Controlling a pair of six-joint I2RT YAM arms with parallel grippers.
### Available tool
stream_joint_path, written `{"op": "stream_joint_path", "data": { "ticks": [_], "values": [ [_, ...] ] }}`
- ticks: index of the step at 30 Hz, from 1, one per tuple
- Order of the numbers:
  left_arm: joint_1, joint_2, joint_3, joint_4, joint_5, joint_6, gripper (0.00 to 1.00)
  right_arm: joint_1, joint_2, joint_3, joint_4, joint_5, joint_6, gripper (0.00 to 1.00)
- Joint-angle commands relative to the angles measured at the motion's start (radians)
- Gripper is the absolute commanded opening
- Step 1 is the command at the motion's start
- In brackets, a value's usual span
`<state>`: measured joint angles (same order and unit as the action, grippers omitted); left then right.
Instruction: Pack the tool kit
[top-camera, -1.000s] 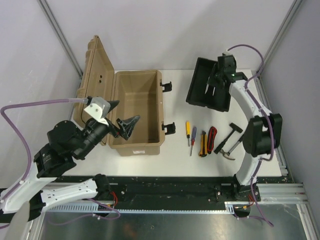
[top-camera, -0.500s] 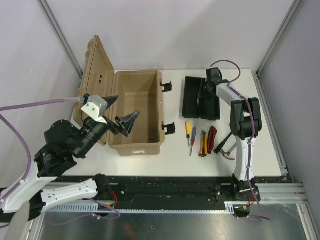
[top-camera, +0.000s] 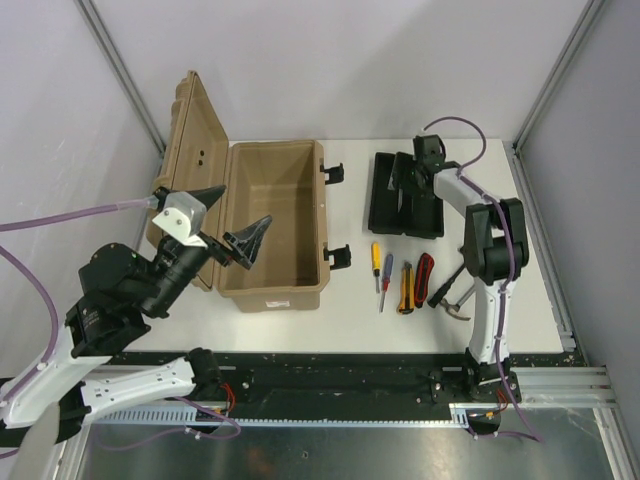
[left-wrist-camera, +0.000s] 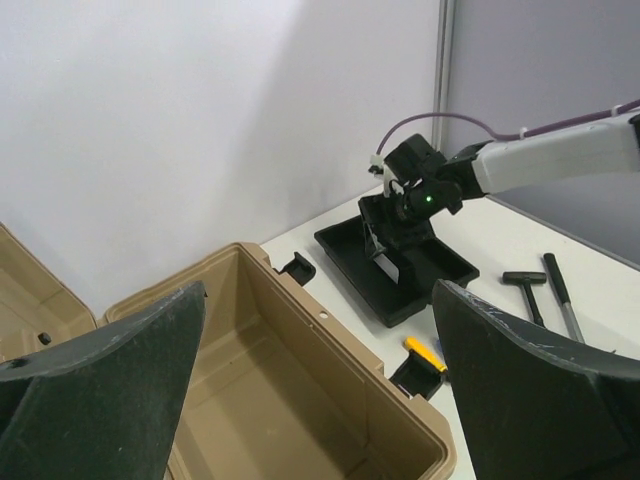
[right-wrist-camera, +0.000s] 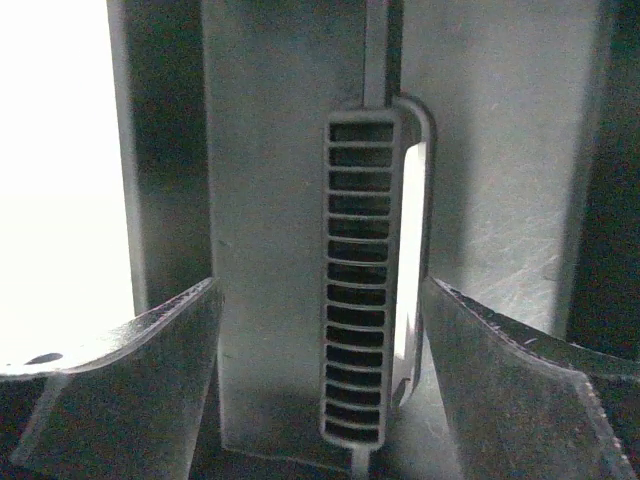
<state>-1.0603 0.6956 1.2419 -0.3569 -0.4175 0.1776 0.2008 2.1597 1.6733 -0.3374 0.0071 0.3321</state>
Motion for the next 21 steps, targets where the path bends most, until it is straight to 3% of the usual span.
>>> {"op": "stream_joint_path", "data": {
  "ticks": [1,5,8,13,21],
  "values": [
    [-0.004,0.004,0.004,0.046,-0.017,0.061,0.99,-0.012,-0.159,0.042,0.034,0.077,0.026,0.86],
    [-0.004,0.002,0.014,0.047,-0.016,0.081,0.99,-0.016,-0.248,0.053,-0.034,0.151,0.06,0.88],
    [-0.004,-0.004,0.012,0.047,-0.023,0.089,0.99,-0.034,-0.345,-0.005,-0.131,0.222,0.17,0.82],
    [-0.004,-0.024,-0.011,0.05,-0.021,0.088,1.0,-0.068,-0.564,-0.299,-0.244,0.308,0.398,0.7],
    [-0.004,-0.039,-0.044,0.054,-0.007,0.079,1.0,-0.063,-0.789,-0.621,-0.335,0.375,0.575,0.67]
  ]
}}
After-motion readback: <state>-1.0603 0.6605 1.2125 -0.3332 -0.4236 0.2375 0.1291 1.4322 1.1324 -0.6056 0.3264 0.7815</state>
